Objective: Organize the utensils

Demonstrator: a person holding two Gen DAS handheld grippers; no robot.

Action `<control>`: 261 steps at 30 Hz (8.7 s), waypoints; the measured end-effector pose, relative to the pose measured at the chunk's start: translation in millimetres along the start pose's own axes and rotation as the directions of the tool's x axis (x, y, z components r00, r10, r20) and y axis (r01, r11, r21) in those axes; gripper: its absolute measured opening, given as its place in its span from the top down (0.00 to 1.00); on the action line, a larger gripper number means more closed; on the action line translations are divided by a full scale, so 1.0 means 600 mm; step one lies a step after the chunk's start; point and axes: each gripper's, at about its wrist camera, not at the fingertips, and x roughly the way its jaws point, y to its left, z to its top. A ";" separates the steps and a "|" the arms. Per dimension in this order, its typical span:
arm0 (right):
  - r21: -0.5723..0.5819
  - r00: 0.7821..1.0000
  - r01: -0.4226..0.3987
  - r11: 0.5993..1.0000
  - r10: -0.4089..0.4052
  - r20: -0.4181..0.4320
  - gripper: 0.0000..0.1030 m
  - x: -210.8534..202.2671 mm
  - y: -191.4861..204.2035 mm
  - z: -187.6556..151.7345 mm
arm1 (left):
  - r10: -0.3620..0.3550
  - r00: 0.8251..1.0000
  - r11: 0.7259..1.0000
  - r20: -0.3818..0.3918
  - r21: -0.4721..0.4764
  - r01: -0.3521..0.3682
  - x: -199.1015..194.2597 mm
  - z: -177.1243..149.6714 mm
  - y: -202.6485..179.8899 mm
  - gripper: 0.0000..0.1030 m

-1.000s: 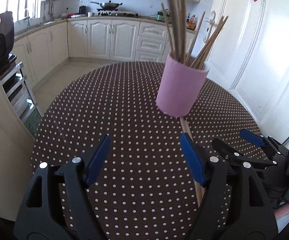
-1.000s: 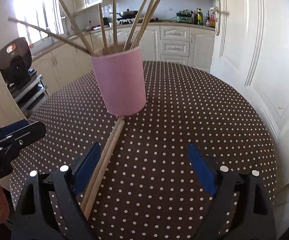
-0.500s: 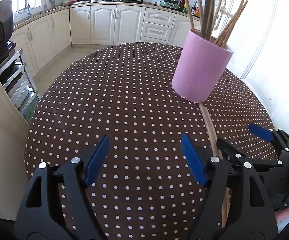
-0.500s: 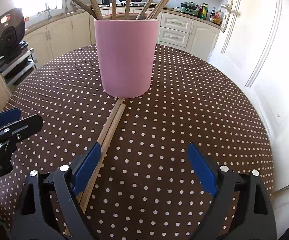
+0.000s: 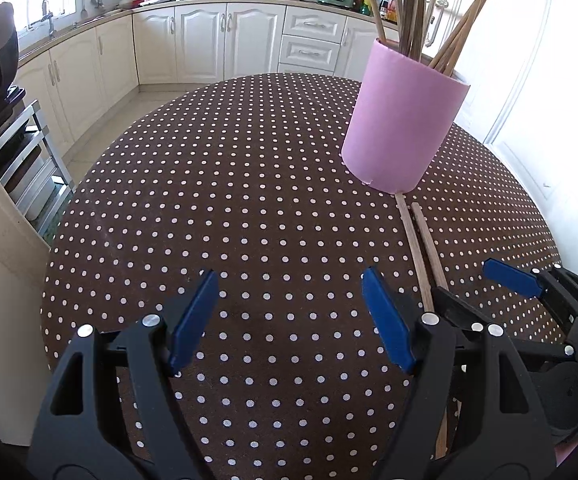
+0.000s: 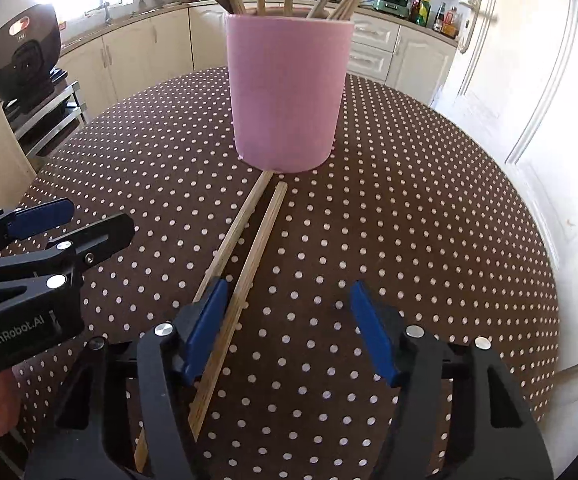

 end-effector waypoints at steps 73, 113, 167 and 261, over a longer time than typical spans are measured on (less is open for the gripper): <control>0.249 0.849 -0.335 0.909 0.176 0.499 0.95 -0.157 -0.167 0.009 | -0.040 0.987 0.981 0.158 0.196 0.008 -0.068 0.035 -0.194 0.94; 0.196 0.446 -0.505 0.840 0.059 0.893 0.95 -0.168 -0.232 0.168 | 0.032 0.790 0.999 0.613 0.015 -0.052 -0.205 0.197 -0.244 0.94; 0.077 0.493 -0.365 0.928 0.122 0.862 0.92 -0.119 -0.202 0.233 | 0.228 0.688 0.974 0.689 -0.153 -0.170 -0.136 0.274 -0.210 0.93; -0.225 0.899 -0.037 0.974 0.130 0.418 0.82 0.094 -0.167 0.192 | -0.031 0.974 0.998 0.225 -0.038 0.041 -0.022 0.140 -0.097 0.29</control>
